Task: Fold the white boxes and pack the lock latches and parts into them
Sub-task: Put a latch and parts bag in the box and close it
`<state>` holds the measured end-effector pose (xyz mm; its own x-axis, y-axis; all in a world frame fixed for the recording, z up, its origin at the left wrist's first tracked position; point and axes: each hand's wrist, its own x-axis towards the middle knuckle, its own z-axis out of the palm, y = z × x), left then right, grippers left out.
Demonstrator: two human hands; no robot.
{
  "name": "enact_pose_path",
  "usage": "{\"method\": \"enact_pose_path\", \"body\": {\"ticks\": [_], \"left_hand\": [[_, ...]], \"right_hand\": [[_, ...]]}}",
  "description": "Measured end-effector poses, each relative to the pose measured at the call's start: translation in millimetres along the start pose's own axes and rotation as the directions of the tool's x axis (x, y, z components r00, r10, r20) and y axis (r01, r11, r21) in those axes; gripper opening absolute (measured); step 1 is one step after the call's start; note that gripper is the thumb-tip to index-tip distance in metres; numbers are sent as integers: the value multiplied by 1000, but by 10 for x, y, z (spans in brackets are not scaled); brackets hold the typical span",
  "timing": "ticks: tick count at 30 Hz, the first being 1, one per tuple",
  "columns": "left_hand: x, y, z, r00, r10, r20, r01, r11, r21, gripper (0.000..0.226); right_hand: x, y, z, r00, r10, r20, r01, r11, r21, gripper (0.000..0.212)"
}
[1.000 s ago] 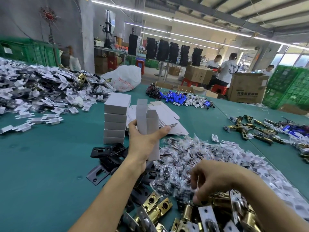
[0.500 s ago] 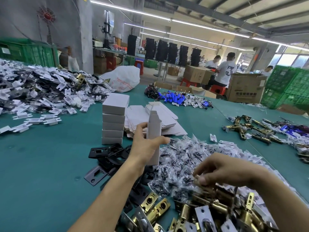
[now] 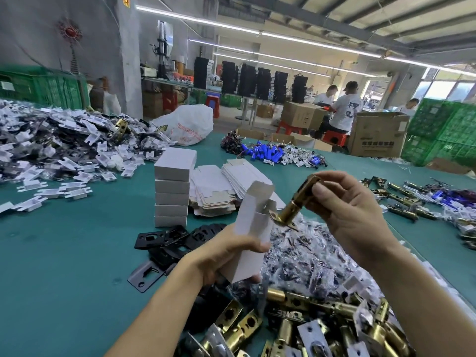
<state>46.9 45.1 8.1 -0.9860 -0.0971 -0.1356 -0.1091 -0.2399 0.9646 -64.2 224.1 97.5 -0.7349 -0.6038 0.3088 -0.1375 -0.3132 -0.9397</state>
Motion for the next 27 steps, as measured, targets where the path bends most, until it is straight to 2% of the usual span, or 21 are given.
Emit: {"method": "enact_pose_path", "body": {"ticks": [2,4,8,14,18,22,25,27], "left_hand": [[-13,-1,-23,998,6,67,-6,1000,-8,74],[-26,-6,-25,988,-3,154,9,999,-33,71],[-38,-1,-36,966,8,258,8,998,-62,72],[-30,-22,-18,955,76,288,-41,991,-126,72],[-6,-24,-19,958,114,262,-79,987,-139,77],[28,-37,30,973,134,185,-111,985,-130,71],[48,-55,43,978,183,97,-171,978,-119,62],[63,-57,51,977,213,28,-211,975,-65,61]], "right_hand": [[31,4,53,998,-56,-15,58,991,120,21],[63,-6,81,995,-93,-39,98,985,143,19],[70,-25,115,989,-147,-9,146,988,-40,23],[38,-47,268,977,-168,135,201,938,-284,28],[47,-132,303,977,-122,174,183,900,-396,21],[30,-159,309,967,-48,250,197,762,-617,18],[9,-105,344,961,-82,262,250,655,-713,15],[25,-103,350,964,-105,243,253,634,-730,14]]}}
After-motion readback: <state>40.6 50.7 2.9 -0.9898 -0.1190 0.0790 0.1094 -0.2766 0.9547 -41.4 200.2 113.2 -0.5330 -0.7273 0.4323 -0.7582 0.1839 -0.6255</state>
